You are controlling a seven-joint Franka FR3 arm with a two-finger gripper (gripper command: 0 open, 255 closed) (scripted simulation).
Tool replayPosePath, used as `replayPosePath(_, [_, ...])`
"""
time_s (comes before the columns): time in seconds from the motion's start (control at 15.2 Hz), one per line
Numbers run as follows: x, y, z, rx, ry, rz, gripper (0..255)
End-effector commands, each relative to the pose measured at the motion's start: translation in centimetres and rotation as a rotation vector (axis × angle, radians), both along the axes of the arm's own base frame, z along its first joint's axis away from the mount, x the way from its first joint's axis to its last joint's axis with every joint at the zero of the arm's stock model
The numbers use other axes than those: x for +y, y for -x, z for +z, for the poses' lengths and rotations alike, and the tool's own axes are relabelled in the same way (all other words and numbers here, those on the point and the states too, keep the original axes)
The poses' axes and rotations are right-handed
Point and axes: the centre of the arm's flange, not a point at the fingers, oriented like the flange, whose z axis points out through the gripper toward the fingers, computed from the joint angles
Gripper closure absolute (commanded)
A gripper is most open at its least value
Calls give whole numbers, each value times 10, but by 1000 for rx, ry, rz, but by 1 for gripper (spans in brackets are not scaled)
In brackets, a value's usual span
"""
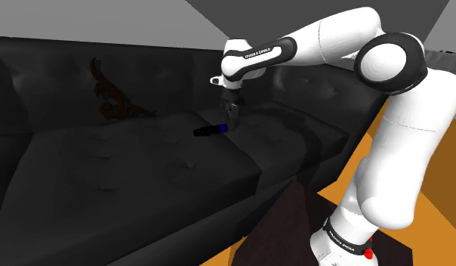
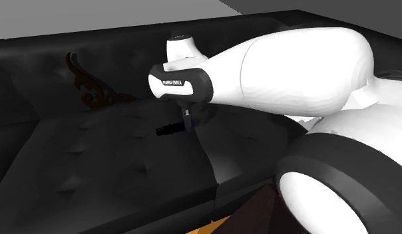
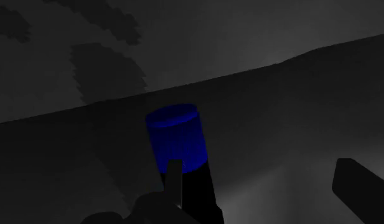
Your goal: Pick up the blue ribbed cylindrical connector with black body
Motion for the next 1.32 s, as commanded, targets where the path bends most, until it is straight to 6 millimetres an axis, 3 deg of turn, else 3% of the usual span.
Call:
replayPosePath(0.0, [11, -22, -12, -4, -3, 87, 0])
replayPosePath(0.2, [30, -53, -26, -9, -7, 210, 0])
replayPosePath(0.73, [30, -53, -66, -9, -7, 210, 0])
replayPosePath(0.86, [30, -53, -66, -9, -7, 210, 0])
replayPosePath(0.92, [30, -53, -66, -9, -7, 210, 255])
replayPosePath(1.25, [30, -53, -66, -9, -7, 210, 255])
